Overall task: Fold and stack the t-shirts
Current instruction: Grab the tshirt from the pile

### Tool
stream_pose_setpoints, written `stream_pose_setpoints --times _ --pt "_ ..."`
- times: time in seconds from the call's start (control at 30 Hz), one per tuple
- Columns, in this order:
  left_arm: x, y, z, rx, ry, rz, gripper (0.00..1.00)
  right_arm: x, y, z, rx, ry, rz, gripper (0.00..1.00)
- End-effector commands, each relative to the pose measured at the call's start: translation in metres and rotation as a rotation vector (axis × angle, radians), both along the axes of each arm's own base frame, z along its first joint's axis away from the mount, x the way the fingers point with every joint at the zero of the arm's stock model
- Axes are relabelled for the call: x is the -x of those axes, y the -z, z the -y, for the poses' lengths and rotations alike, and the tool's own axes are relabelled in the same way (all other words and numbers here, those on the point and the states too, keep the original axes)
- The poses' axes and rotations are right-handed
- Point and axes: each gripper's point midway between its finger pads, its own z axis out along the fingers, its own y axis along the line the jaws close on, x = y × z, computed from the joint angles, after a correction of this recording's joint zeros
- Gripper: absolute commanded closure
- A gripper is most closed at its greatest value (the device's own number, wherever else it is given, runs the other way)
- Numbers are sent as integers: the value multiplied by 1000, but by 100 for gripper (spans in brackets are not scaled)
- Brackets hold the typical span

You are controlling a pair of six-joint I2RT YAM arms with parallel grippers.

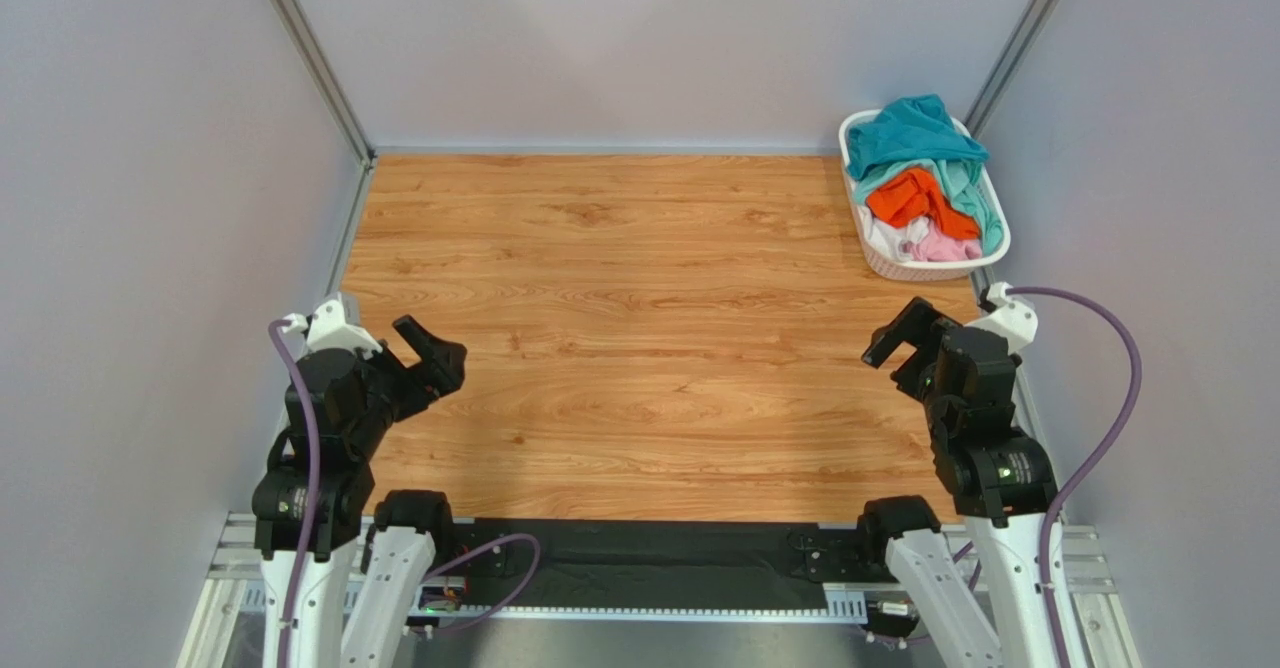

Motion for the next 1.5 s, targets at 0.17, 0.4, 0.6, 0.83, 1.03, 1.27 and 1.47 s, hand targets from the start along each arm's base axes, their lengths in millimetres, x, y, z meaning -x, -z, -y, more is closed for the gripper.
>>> stream_pose_setpoints --times 0.17,0.4,0.6,0.83,1.03,1.27,1.47 --pt "0 7 1 -35 40 -9 0 -14 -32 -18 -29 -103 102 0" --pt "0 8 2 -88 87 -25 0 -49 -46 -12 17 -63 50 0" --pt "0 2 7 -97 129 -12 0 -97 -79 3 69 27 18 0" --pt "-2 9 8 -90 128 -33 0 -194 -104 37 58 77 -23 0" --pt "-2 12 9 -86 134 -49 0 -282 -63 86 -21 128 -91 0" --pt "-3 14 14 -72 159 -43 0 -362 -40 129 -103 187 -45 0" --pt "-1 17 14 -65 153 -38 0 -410 -14 149 -89 216 26 0"
